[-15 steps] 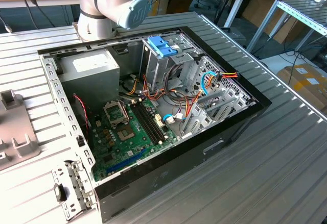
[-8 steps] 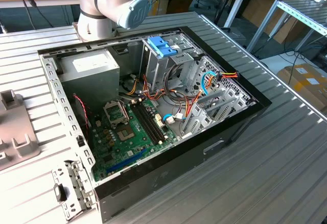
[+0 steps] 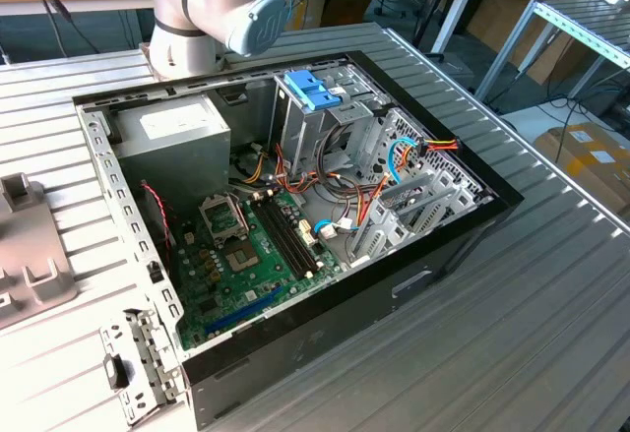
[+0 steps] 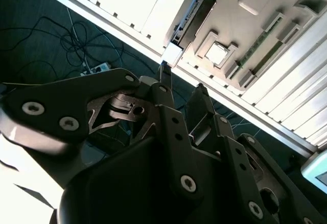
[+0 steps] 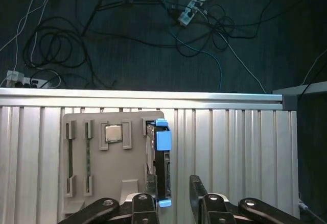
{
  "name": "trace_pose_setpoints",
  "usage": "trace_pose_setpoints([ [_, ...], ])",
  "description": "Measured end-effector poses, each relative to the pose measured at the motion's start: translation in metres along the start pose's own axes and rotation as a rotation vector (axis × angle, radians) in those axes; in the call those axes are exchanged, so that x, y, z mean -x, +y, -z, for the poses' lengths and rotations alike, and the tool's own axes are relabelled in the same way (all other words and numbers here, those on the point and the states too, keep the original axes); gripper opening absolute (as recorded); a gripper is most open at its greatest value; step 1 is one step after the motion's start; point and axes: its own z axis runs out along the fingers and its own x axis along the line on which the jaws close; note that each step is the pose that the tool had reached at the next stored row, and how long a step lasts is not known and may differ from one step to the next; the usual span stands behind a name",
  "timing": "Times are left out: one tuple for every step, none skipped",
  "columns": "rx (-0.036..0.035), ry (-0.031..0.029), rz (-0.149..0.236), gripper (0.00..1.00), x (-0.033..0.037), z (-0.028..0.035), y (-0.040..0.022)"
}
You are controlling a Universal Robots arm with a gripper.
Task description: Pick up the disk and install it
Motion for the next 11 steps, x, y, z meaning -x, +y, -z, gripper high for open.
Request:
trace_pose_setpoints([
  [0.0,-0.0001,0.0,0.38,-0.0003,-0.0022,-0.0002],
  [0.0,-0.0001,0.0,0.38,-0.0004,-0.004,-0.0003],
  [0.0001,-0.0001,0.0,0.38,-0.0006,-0.0058,-0.0004],
  [0.0002,-0.0001,-0.001,0.38,-0.0009,-0.0079,-0.0005],
  [0.0003,0.0,-0.001,0.38,-0.0011,-0.0102,-0.0007],
  [0.0004,0.0,-0.001,0.38,-0.0013,-0.0118,-0.0008],
  [0.0003,-0.0001,-0.001,0.38,-0.0016,-0.0141,-0.0009],
  [0.0003,-0.0001,-0.001,0.38,-0.0018,-0.0159,-0.0011],
  [0.0004,-0.0001,-0.001,0.38,-0.002,-0.018,-0.0012],
  [0.0004,-0.0002,-0.001,0.38,-0.0022,-0.02,-0.0014],
  [0.0005,-0.0001,-0.001,0.38,-0.0025,-0.0224,-0.0015],
])
